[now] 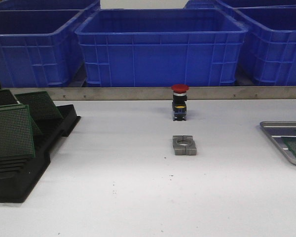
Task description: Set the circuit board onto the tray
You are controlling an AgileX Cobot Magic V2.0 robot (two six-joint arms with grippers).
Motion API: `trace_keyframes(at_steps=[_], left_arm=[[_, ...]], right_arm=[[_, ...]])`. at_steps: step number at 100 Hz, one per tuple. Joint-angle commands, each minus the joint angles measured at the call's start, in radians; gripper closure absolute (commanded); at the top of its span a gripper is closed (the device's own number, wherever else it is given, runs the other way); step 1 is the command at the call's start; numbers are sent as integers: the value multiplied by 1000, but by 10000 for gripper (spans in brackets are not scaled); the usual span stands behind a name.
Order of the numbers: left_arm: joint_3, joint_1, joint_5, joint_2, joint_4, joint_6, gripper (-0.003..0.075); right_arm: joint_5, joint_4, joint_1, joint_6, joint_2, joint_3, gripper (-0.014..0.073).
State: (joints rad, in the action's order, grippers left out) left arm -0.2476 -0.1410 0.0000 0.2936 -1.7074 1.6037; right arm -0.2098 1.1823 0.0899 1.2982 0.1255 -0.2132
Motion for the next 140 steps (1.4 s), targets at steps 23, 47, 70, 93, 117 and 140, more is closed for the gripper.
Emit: trace_keyframes(at_steps=[23, 47, 70, 93, 117, 140], left_arm=[[-25, -8, 20, 5, -10, -9, 737], [-25, -8, 20, 5, -10, -9, 737], [-25, 5, 20, 5, -12, -9, 737], [-9, 7, -61, -73, 243, -51, 737], [92, 9, -67, -98, 1151, -1102, 737], [217, 75, -17, -178, 1707, -1721, 737]], right_arm=[[28, 23, 1, 11, 8, -28, 655], [28, 23, 1, 11, 8, -28, 655], [28, 23, 1, 11, 8, -28, 655], [28, 23, 1, 11, 8, -28, 655], [28, 23, 1, 11, 8, -28, 655], [28, 23, 1, 11, 8, -28, 655]])
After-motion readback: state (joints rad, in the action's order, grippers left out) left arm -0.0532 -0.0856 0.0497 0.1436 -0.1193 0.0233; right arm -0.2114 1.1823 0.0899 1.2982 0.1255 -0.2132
